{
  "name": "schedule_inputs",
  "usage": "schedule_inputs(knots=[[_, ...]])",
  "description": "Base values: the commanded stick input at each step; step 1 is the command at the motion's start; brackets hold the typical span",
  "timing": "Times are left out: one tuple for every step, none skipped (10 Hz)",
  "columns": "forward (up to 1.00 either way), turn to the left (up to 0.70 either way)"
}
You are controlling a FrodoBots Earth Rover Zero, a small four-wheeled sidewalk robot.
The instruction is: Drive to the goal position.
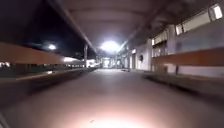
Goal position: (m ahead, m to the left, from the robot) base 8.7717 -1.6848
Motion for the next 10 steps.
schedule_inputs(knots=[[1.00, 0.00], [1.00, 0.00], [1.00, 0.00], [1.00, 0.00], [1.00, 0.00], [1.00, 0.00], [1.00, 0.00], [1.00, 0.00], [1.00, 0.00], [1.00, 0.00]])
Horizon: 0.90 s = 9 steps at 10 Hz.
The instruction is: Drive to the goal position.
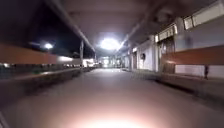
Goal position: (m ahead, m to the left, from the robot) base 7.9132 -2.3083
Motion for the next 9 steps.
schedule_inputs(knots=[[1.00, 0.00], [1.00, 0.00], [1.00, 0.00], [1.00, 0.00], [1.00, 0.00], [1.00, 0.00], [1.00, 0.00], [1.00, 0.00], [1.00, 0.00]])
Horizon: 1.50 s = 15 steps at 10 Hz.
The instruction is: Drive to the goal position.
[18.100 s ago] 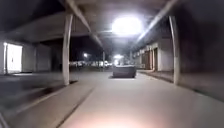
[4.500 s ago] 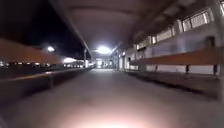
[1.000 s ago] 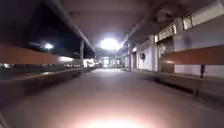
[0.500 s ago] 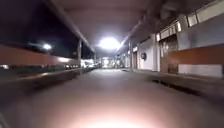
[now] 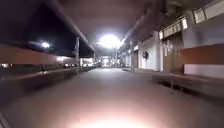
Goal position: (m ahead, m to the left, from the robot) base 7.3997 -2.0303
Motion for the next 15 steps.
schedule_inputs(knots=[[1.00, 0.00], [1.00, 0.00], [1.00, 0.00], [1.00, 0.00], [1.00, 0.00], [1.00, 0.00], [1.00, 0.00], [1.00, 0.00], [1.00, 0.00], [1.00, 0.00], [1.00, 0.00], [1.00, 0.00], [1.00, 0.00], [1.00, 0.00], [1.00, 0.00]])
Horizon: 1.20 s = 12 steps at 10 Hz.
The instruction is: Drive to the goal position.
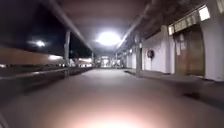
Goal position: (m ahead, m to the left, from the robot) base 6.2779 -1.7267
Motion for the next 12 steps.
schedule_inputs(knots=[[1.00, 0.00], [1.00, 0.00], [1.00, 0.00], [1.00, 0.00], [1.00, 0.00], [1.00, 0.00], [1.00, 0.00], [1.00, 0.00], [1.00, 0.00], [1.00, 0.00], [1.00, 0.00], [1.00, 0.00]])
